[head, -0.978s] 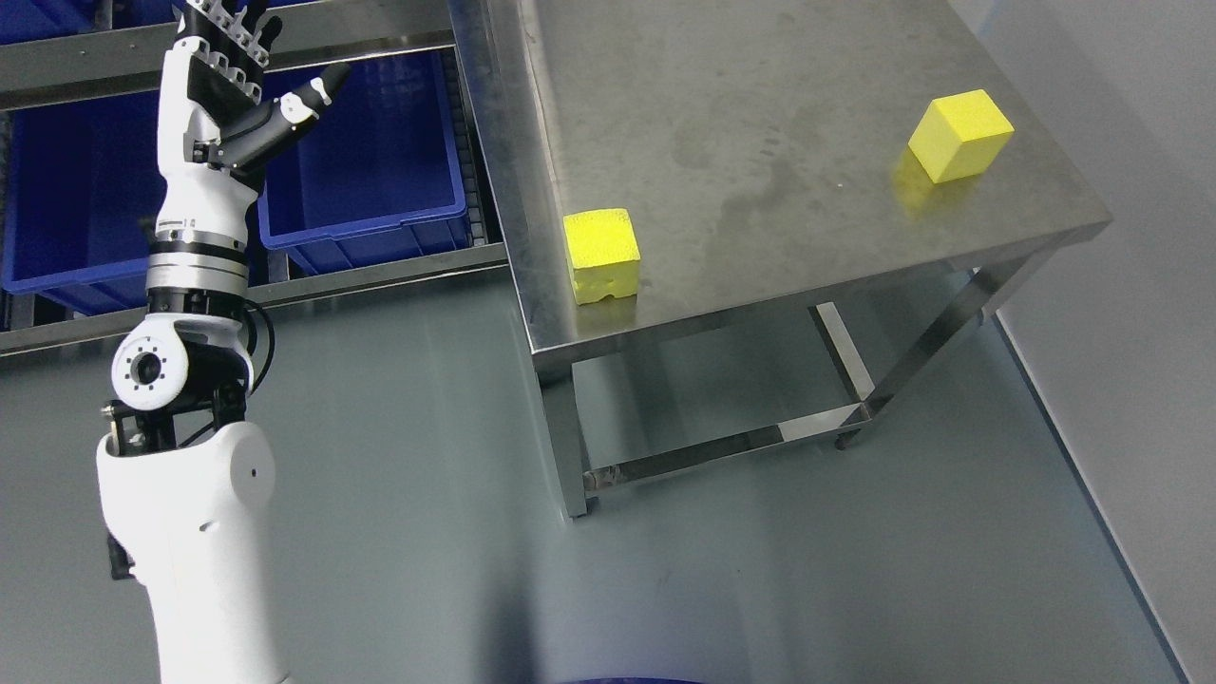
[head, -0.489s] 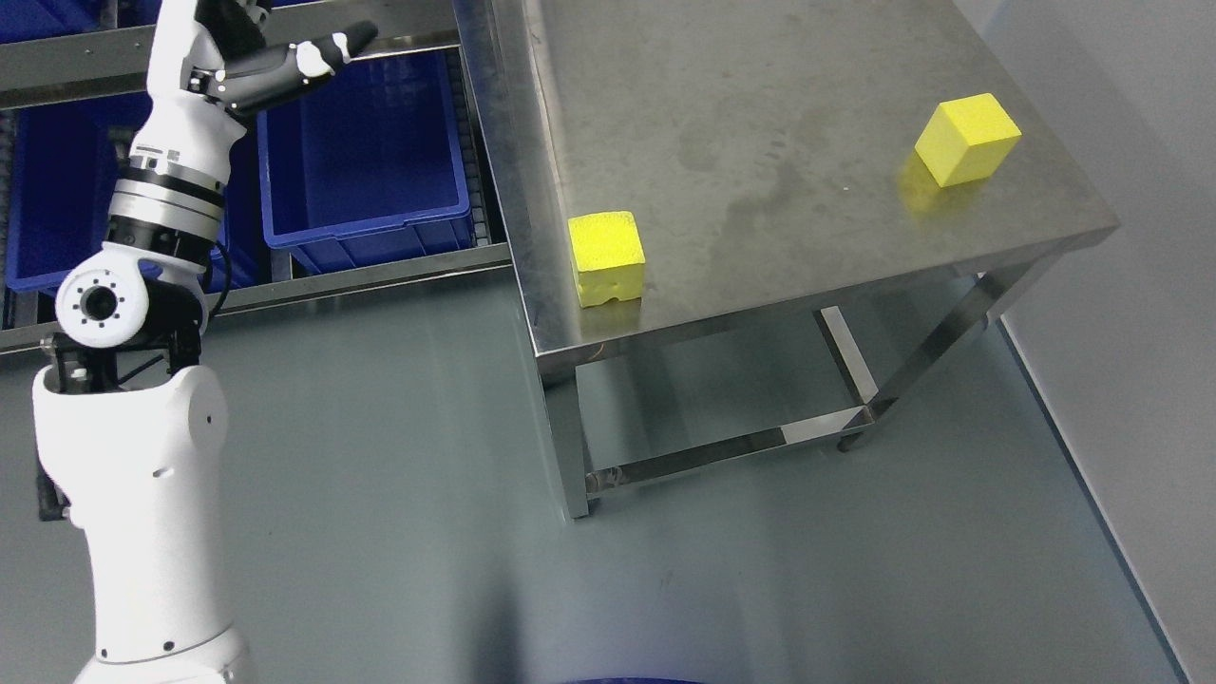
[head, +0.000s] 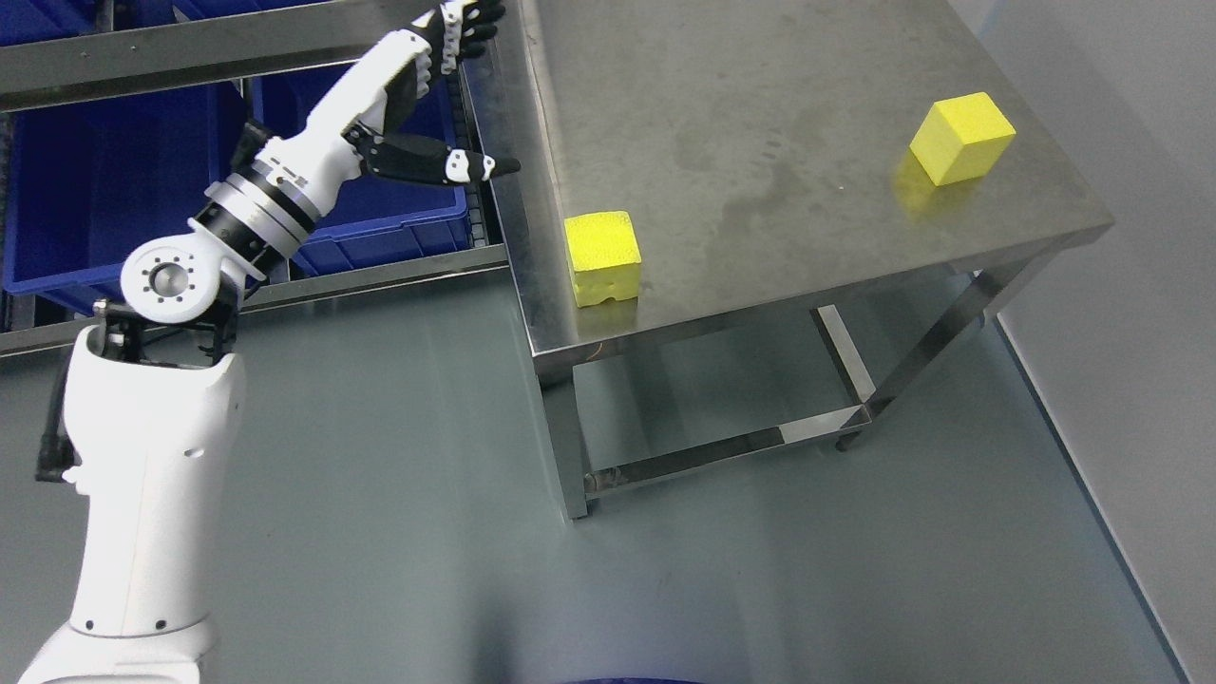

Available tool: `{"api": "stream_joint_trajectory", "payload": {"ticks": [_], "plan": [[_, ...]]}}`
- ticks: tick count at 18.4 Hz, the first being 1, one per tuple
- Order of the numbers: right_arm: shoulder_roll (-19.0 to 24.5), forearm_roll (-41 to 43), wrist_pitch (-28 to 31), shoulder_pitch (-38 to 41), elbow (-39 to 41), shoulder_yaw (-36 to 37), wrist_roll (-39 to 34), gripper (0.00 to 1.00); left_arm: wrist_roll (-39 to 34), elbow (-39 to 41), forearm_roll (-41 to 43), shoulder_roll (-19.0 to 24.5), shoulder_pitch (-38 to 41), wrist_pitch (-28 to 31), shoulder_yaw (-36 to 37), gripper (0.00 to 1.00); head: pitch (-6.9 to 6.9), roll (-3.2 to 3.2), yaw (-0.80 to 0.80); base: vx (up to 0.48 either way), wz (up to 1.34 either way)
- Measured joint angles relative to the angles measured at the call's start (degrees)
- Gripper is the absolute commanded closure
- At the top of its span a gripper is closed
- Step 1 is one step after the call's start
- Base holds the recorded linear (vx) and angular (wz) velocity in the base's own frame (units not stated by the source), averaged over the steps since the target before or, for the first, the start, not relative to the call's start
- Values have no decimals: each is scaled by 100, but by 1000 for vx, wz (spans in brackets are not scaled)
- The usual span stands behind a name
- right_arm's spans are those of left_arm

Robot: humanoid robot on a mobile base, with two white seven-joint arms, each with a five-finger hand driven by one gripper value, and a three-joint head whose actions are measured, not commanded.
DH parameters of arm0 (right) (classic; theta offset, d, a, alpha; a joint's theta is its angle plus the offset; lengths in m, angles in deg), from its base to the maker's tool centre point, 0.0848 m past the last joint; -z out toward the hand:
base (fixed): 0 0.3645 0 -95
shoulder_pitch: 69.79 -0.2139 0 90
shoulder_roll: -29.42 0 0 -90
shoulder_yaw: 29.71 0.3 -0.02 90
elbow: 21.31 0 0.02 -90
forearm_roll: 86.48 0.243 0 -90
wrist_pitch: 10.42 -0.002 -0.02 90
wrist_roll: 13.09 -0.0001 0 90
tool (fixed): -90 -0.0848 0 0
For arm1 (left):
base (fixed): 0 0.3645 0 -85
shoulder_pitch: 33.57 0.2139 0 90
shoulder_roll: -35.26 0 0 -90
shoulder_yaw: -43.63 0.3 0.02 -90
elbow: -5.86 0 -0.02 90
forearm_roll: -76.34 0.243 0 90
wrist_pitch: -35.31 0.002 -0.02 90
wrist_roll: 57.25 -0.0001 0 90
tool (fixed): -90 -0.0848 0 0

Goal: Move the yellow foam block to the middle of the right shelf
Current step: 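Reach the left hand down around the nearer yellow cube on the table, then close the left hand on the yellow cube and lift it off the table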

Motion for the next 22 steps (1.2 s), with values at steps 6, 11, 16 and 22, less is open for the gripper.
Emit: {"api": "stream_joint_trajectory", "payload": {"ticks": [6,11,16,22], "plan": [[0,0,0,0,0,0,0,0,256,-590,438,-169,-190,-28,792,1,0,0,0,0,0],[0,0,0,0,0,0,0,0,399,-992,712,-340,-262,-97,1240,1,0,0,0,0,19],[0,0,9,1,0,0,0,0,365,-1290,885,-441,-290,-54,1520,1,0,0,0,-3,31],[0,0,27,0,0,0,0,0,348,-1482,930,-558,-300,-117,1638,31,0,0,0,11,56]]}}
